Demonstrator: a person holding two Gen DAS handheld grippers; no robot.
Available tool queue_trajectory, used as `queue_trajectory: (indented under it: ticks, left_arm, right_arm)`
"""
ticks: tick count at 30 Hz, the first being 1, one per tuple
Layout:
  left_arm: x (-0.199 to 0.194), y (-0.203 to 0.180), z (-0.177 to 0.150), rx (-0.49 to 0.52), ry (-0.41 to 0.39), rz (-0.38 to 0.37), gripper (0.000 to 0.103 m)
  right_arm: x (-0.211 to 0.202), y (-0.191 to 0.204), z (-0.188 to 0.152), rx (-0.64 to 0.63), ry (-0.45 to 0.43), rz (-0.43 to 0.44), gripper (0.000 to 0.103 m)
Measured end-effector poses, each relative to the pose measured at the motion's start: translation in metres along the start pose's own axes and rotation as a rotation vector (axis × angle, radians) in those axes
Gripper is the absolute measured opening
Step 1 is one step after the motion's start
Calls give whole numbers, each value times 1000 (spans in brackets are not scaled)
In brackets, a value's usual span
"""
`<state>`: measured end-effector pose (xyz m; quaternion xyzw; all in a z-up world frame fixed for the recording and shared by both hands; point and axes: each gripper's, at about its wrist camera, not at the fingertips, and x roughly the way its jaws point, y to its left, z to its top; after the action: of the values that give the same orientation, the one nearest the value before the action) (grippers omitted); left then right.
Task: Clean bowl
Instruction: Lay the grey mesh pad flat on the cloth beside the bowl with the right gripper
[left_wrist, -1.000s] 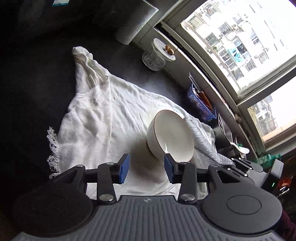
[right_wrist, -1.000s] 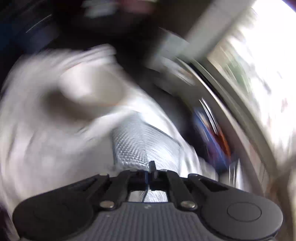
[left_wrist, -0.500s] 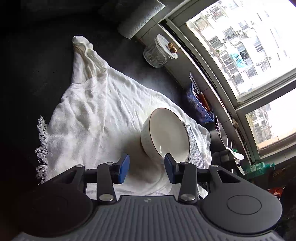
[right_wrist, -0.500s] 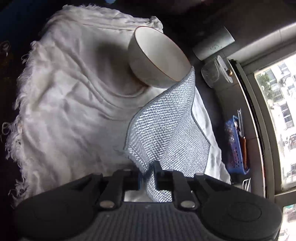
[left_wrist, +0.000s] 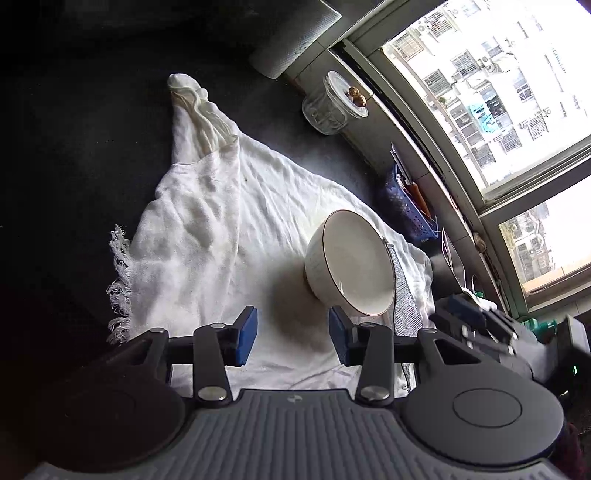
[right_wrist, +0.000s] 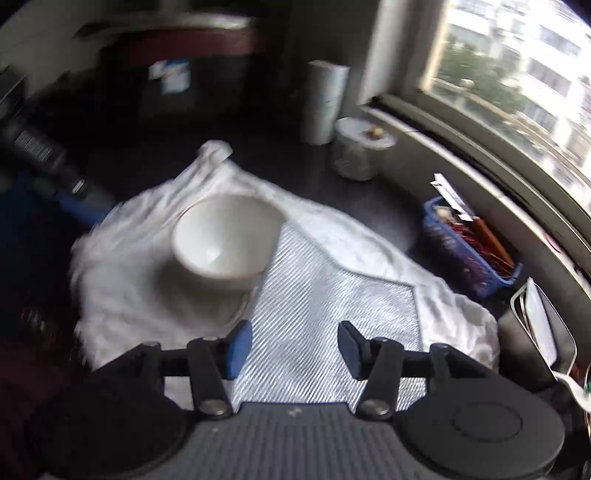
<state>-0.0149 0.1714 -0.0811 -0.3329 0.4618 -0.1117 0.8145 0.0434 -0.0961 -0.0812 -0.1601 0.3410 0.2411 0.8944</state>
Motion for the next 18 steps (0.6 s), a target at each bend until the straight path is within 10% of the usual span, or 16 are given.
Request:
queue_trajectory:
  ticks: [8, 18]
  left_arm:
    - [-11, 8, 3, -9, -23, 19, 41]
    - [-8, 11, 7, -16, -21, 25, 41]
  right_arm:
    - [74, -4, 8, 171, -10, -34, 53]
    - [73, 46, -28, -388, -47, -34, 55]
